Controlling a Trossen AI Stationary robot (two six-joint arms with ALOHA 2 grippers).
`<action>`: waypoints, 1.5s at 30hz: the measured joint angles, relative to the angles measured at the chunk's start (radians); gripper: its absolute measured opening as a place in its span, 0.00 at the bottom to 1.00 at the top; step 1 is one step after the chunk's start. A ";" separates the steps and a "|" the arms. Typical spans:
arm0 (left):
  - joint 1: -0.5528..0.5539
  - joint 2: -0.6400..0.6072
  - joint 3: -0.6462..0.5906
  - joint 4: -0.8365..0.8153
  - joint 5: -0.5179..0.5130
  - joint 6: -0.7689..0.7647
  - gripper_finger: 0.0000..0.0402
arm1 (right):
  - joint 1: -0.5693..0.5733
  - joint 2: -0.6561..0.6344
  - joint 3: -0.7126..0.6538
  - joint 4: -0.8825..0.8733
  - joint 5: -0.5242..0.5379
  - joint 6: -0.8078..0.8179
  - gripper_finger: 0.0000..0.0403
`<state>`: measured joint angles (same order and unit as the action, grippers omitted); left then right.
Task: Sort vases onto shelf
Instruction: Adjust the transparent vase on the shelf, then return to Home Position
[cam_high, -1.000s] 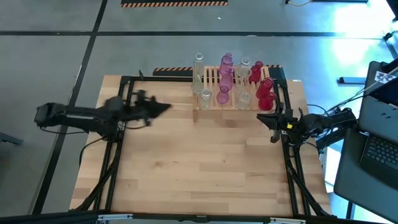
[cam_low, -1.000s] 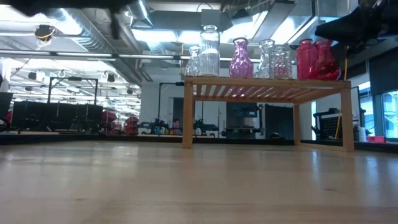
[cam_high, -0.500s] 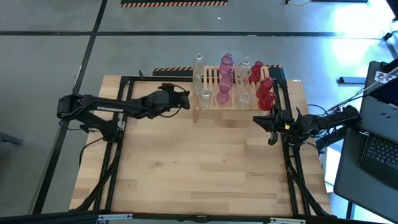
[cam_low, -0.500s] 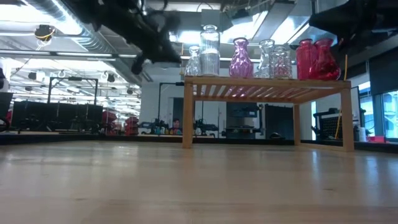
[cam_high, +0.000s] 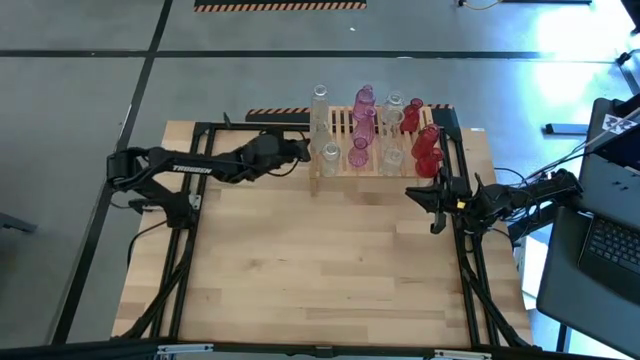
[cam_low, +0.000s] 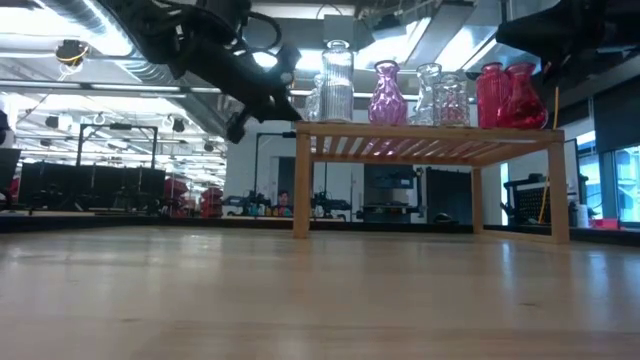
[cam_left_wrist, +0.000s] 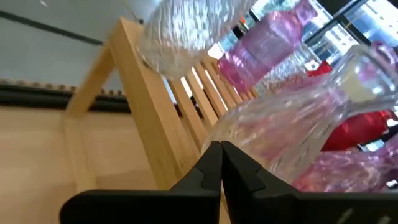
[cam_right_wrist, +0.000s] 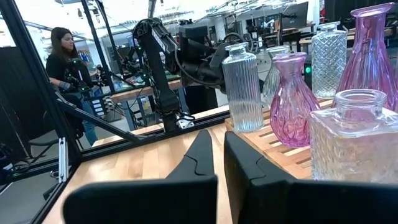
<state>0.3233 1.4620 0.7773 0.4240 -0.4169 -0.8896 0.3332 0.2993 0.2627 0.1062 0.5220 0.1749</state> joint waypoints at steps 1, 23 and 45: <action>-0.001 0.008 0.000 0.002 0.010 -0.008 0.00 | 0.000 0.000 0.000 -0.001 0.000 0.000 0.00; -0.152 -0.256 -0.001 -0.284 -0.028 0.187 0.00 | 0.001 -0.010 0.000 0.003 -0.071 -0.058 0.00; -0.430 -1.057 -0.598 -0.085 -0.066 0.215 0.00 | 0.000 -0.295 -0.041 -0.222 -0.042 -0.188 0.00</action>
<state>-0.1070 0.4055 0.1793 0.3388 -0.4825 -0.6750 0.3332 0.0040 0.2218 -0.1154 0.4797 -0.0128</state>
